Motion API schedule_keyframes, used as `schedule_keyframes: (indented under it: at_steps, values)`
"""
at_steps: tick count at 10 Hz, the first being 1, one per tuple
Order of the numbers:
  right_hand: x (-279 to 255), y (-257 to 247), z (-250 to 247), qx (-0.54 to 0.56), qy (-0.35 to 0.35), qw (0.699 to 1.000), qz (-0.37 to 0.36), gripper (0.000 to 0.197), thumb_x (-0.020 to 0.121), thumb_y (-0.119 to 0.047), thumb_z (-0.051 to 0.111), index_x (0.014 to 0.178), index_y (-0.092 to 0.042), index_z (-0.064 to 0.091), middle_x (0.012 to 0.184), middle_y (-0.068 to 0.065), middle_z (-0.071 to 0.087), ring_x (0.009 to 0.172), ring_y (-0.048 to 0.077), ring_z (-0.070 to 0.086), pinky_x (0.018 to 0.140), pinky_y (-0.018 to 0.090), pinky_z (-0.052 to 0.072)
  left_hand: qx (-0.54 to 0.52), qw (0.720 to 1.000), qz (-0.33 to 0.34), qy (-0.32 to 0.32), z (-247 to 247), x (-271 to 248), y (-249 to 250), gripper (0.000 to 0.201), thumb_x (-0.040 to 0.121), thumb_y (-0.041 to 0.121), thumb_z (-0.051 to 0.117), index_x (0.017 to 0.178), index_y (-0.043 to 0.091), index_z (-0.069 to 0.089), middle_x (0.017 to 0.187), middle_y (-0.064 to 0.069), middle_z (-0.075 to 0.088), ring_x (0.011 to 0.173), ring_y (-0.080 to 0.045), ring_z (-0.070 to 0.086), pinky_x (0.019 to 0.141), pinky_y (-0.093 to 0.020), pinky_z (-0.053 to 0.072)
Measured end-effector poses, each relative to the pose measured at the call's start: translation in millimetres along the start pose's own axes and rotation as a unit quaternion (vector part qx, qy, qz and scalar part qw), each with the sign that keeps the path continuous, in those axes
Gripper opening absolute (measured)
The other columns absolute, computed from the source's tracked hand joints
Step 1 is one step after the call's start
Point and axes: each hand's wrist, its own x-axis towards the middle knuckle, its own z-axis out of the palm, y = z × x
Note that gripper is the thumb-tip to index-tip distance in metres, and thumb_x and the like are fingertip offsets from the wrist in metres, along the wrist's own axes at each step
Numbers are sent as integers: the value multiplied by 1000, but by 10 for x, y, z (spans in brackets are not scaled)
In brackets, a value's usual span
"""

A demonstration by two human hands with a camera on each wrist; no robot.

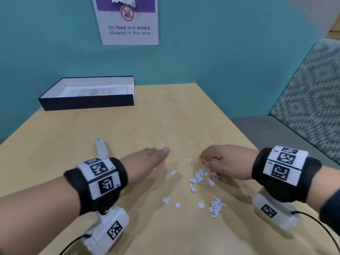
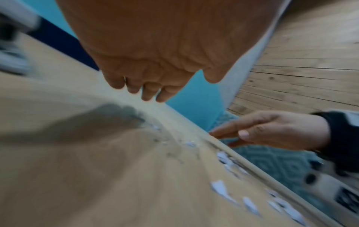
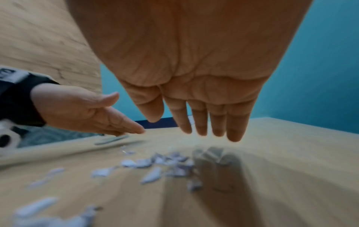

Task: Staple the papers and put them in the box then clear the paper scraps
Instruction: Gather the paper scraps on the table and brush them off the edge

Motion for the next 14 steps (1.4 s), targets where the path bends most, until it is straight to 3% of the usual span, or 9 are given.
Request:
schedule_keyframes:
  at_steps: [1,2,4,6,7,8,10,13,14]
  values:
    - [103,34,93,-45,-11,999,24,24,94,-33,42,92,-11,52,104,1,51,102,30,55,93,43,43,36,999,-31,9,79,-70,14,48,104,30,24,149,12,25,156,-17,21,144,-33,16,116,-40,14]
    - [51,-124,208,-72,-65,995,-32,41,98,-32,42,130,-6,51,144,8,41,134,26,38,110,36,29,8,1000,-28,-10,344,-73,66,45,104,21,28,147,9,30,153,-20,25,140,-36,18,114,-40,16]
    - [-292,-195,129,47,-67,997,-17,32,92,-30,47,121,-23,60,114,-5,65,101,16,61,97,34,46,-79,990,36,-108,476,-486,256,78,85,70,27,151,28,16,158,16,9,145,-1,9,121,-28,4]
    - [-19,-289,50,32,-27,999,35,36,89,-15,41,124,-16,50,108,5,62,95,26,62,78,32,53,-20,1000,-11,12,168,-132,414,55,103,45,16,152,21,14,161,-1,10,148,-18,12,117,-31,8]
    - [57,-533,151,-20,-60,998,-15,43,86,-14,38,128,-16,46,102,7,63,85,24,64,65,30,58,-75,995,-67,4,185,1,523,68,96,61,18,147,19,34,154,-6,31,141,-24,31,113,-36,20]
    - [6,-632,260,-65,-74,994,-47,52,93,-11,39,144,-4,38,148,11,41,134,27,40,110,35,33,-91,993,-69,-7,277,59,595,76,92,67,18,135,14,51,145,-9,46,131,-26,44,109,-37,27]
    - [-533,-125,114,46,-15,999,-20,39,90,-26,47,127,-31,60,119,-12,64,106,9,59,94,27,45,-85,990,4,-111,553,-199,360,83,79,83,17,142,34,40,152,9,35,140,-14,33,119,-38,17]
    - [-576,-29,425,25,-8,999,-33,32,95,-25,45,115,-3,57,124,8,51,116,25,51,100,40,39,-64,995,-68,41,475,-258,228,47,98,5,31,144,9,20,140,-22,36,131,-37,31,108,-43,27]
    - [-731,-180,434,55,-39,995,-70,27,93,-29,46,112,-12,56,115,-1,56,105,22,55,94,40,45,-114,992,-45,-27,729,-371,375,48,103,12,30,148,4,21,153,-21,23,143,-35,17,115,-40,14]
